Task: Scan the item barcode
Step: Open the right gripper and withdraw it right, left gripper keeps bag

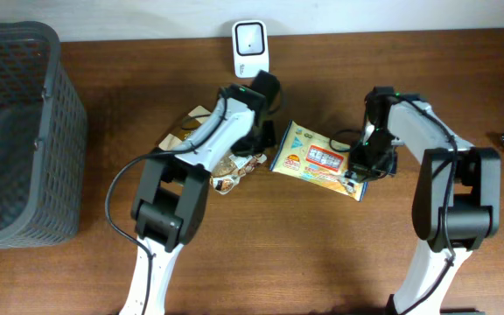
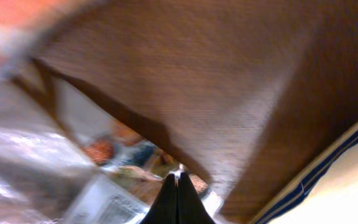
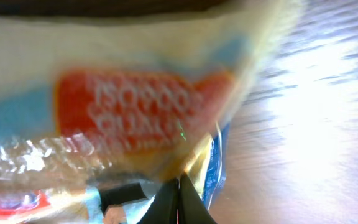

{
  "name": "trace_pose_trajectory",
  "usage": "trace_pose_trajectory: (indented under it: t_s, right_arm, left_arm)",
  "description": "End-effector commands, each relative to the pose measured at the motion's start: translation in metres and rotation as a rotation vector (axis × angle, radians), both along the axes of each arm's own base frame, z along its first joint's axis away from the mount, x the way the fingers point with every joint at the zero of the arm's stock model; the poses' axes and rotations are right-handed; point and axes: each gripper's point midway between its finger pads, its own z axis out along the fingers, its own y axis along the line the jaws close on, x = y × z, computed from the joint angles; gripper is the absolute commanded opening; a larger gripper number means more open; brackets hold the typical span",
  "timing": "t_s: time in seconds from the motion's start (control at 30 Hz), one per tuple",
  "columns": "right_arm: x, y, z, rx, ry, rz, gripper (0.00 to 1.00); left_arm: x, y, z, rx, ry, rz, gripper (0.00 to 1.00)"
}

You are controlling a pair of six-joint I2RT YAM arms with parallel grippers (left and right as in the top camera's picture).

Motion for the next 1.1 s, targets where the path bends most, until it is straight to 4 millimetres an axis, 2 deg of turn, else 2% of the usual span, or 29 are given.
trace_pose_trajectory:
  t_s: [0.0, 0.03, 0.07, 0.1, 0.13, 0.17, 0.2, 0.23, 0.27, 0.3, 0.33, 0.5, 0.6, 0.8, 0.83, 0.9, 1.0, 1.07]
  right_arm:
    - [0.029, -0.014, 0.034, -0.055, -0.066, 0.027, 0.04]
    - [0.032, -0.015, 0.045, -0.054, -0.073, 0.035, 0.04]
    - [0.036, -0.015, 0.057, -0.053, -0.082, 0.048, 0.1]
    - [0.039, -0.015, 0.069, -0.053, -0.09, 0.052, 0.34]
    - [0.042, -0.015, 0.078, -0.053, -0.098, 0.05, 0.82]
    - [0.043, -0.016, 0.082, -0.053, -0.103, 0.051, 0.99]
    - [0.045, -0.016, 0.086, -0.054, -0.112, 0.05, 0.99]
    - [0.046, -0.016, 0.086, -0.053, -0.114, 0.05, 0.99]
    - [0.046, -0.016, 0.085, -0.054, -0.116, 0.05, 0.99]
    - [0.047, -0.016, 0.084, -0.054, -0.114, 0.049, 0.99]
    - [0.047, -0.016, 0.084, -0.054, -0.116, 0.049, 0.99]
    - [0.048, -0.019, 0.084, -0.07, -0.119, 0.051, 0.98]
    - [0.049, -0.034, 0.084, -0.115, -0.121, 0.036, 0.98]
    - [0.046, -0.062, 0.084, -0.112, -0.117, -0.045, 0.99]
    - [0.045, -0.067, 0.084, -0.113, -0.114, -0.056, 0.99]
    - [0.041, -0.073, 0.081, -0.112, -0.103, -0.074, 0.98]
    - [0.036, -0.07, 0.073, -0.093, -0.081, -0.077, 0.99]
    - [0.033, -0.067, 0.065, -0.078, -0.07, -0.077, 0.98]
  left_arm:
    - [0.024, 0.002, 0.048, -0.022, -0.125, 0.033, 0.0]
    - [0.027, 0.001, 0.058, -0.033, -0.147, 0.035, 0.0]
    - [0.029, 0.001, 0.067, -0.044, -0.165, 0.037, 0.0]
    - [0.031, 0.001, 0.076, -0.055, -0.182, 0.039, 0.0]
    - [0.031, 0.001, 0.08, -0.065, -0.188, 0.028, 0.01]
    - [0.03, -0.001, 0.081, -0.077, -0.184, 0.008, 0.13]
    - [0.028, -0.004, 0.081, -0.091, -0.177, -0.019, 0.37]
    - [0.027, -0.006, 0.078, -0.095, -0.169, -0.038, 0.51]
    - [0.026, -0.008, 0.074, -0.1, -0.16, -0.061, 0.74]
    - [0.024, -0.01, 0.069, -0.109, -0.147, -0.089, 0.91]
    - [0.021, -0.015, 0.066, -0.129, -0.13, -0.113, 0.99]
    - [0.005, -0.046, 0.032, -0.285, -0.013, -0.233, 0.99]
    - [-0.001, -0.053, 0.011, -0.326, 0.041, -0.261, 0.99]
    - [-0.013, -0.07, -0.013, -0.424, 0.122, -0.294, 0.98]
    - [-0.015, -0.071, -0.018, -0.429, 0.134, -0.294, 0.93]
    - [-0.019, -0.073, -0.027, -0.435, 0.157, -0.297, 0.75]
    - [-0.025, -0.077, -0.035, -0.428, 0.175, -0.307, 0.64]
    - [-0.028, -0.081, -0.035, -0.428, 0.176, -0.316, 0.63]
